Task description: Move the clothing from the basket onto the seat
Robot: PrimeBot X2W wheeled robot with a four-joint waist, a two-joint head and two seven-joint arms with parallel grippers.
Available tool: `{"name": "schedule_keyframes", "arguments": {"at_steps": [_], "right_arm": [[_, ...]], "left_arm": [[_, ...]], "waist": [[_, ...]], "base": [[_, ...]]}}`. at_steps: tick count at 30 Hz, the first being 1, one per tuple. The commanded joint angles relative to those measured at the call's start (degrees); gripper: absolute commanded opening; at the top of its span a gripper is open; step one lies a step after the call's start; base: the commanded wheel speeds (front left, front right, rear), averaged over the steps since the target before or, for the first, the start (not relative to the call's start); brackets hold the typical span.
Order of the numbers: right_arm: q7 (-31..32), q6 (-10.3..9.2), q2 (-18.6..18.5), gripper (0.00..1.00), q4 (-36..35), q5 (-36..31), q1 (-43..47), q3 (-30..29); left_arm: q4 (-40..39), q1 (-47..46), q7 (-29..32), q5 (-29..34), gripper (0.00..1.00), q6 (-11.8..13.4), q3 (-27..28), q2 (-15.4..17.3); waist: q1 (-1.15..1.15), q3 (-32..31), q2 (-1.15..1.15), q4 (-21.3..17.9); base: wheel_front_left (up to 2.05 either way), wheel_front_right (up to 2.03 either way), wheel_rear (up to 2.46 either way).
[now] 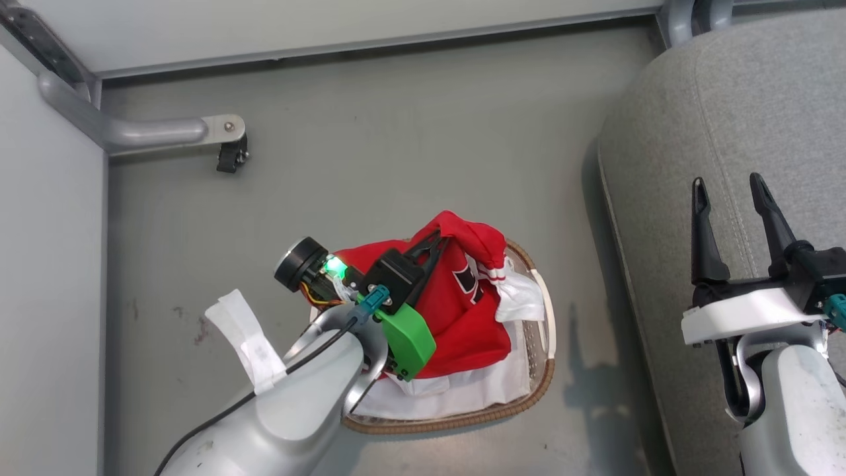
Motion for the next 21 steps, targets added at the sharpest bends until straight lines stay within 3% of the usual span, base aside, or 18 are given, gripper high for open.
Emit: {"name": "schedule_keyframes", "arguments": {"at_steps": [1, 12, 21], "right_arm": [[-0.28, -0.04, -0.23, 1.0, 0.35, -0.32, 1.37, -0.04], [-0.28, -0.04, -0.23, 1.0, 2.32, 0.23, 4.94, 1.47], [-0.28, -0.04, -0.22, 1.0, 3.28, 0.86, 6.64, 3.7]], "left_arm": [[-0.39, 0.0, -0.18, 1.03, 0.0, -0.5, 0.63, 0.68], [-1.89, -7.12, -0.19, 6.61, 0.0, -3.77, 1.65, 4.99], [-1.92, -16.5, -0.19, 7.76, 0.0, -4.83, -0.05, 7.64]], "waist": [[0.0, -4.5, 0.0, 0.96], [0.0, -11.3, 0.0, 0.7], [0.0, -15.44, 0.0, -0.67]], "base": [[0.0, 0.0, 0.0], [0.0, 0.0, 0.0], [0.0, 0.0, 0.0]]}}
